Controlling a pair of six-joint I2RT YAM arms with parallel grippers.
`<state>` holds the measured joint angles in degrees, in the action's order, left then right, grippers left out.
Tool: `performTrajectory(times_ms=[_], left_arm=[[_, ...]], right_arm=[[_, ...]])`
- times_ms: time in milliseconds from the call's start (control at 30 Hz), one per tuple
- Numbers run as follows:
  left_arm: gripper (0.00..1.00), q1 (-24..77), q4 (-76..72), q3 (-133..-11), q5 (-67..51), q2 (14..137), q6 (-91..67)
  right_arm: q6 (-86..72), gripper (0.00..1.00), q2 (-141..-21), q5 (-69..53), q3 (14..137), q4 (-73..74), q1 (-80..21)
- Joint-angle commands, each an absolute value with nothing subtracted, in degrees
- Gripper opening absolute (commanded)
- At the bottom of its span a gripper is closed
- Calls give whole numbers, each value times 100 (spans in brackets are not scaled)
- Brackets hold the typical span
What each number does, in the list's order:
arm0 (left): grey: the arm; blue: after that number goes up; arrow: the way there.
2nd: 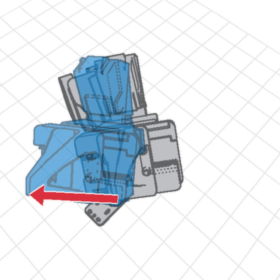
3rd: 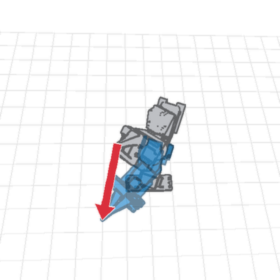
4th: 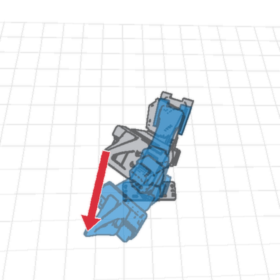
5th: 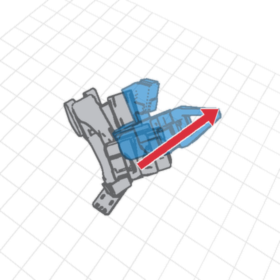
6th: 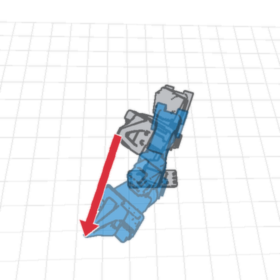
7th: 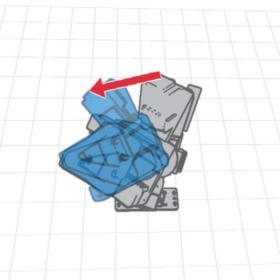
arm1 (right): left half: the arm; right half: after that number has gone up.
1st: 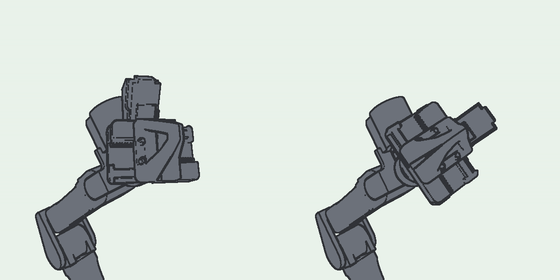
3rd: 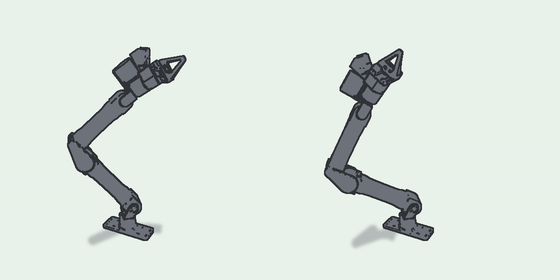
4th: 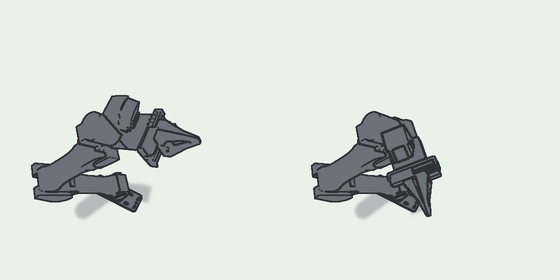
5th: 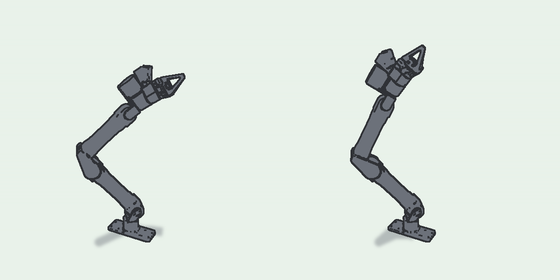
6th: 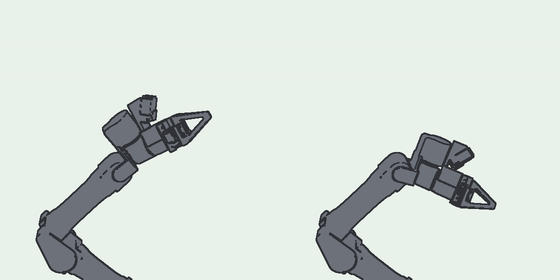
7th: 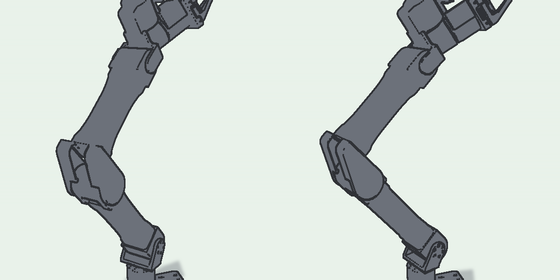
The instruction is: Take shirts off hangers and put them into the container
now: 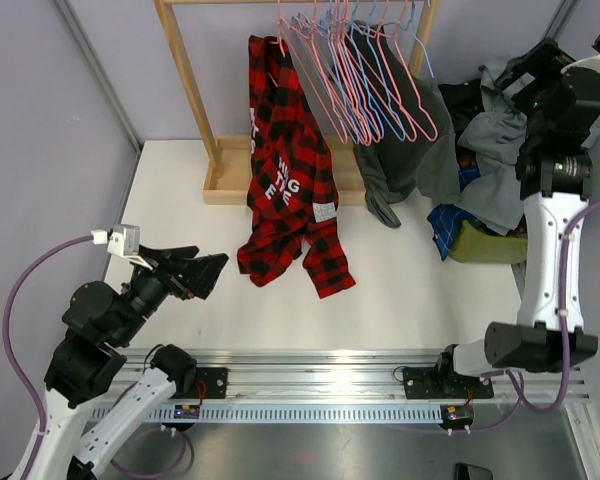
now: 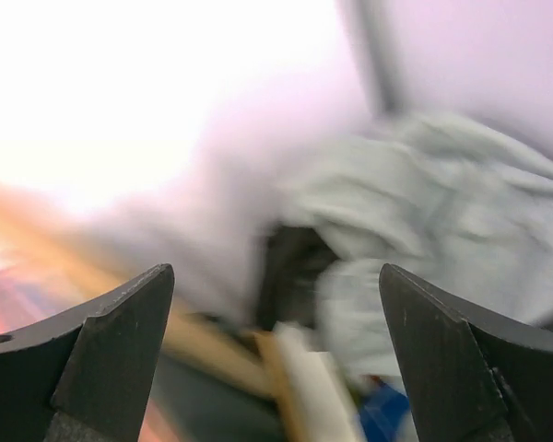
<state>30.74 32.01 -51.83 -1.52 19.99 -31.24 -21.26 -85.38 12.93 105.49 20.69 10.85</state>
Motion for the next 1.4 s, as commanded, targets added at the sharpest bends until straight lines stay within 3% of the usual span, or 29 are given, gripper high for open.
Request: performTrajectory(times_ms=[0,233,433,800,1167,1300,1367], left_arm=[[99,3094,3199,-5440,-62,1864,-2962],[99,3094,3357,-5555,-26,1793,-2883],[99,3094,3436,-5537,176,1670,-2839],[99,3094,3489,-5458,246,1521,-2786],[99,3094,3603,-5423,334,1415,-2698],[99,3094,3621,-5414,351,1397,-2707],[99,3094,3639,-5423,360,1380,-2716]], right_arm=[[-1461,99,-7815,530,10380,1441,443],[-774,99,-7409,-887,10406,1872,-1701],[-414,97,-8269,-1169,11450,2837,-2845],[-132,95,-10326,-871,13525,4315,-3603],[156,91,-10766,1369,13403,3999,-3955],[229,91,-11038,1371,13465,4052,-3964],[264,85,-11144,1371,13535,4043,-3964]])
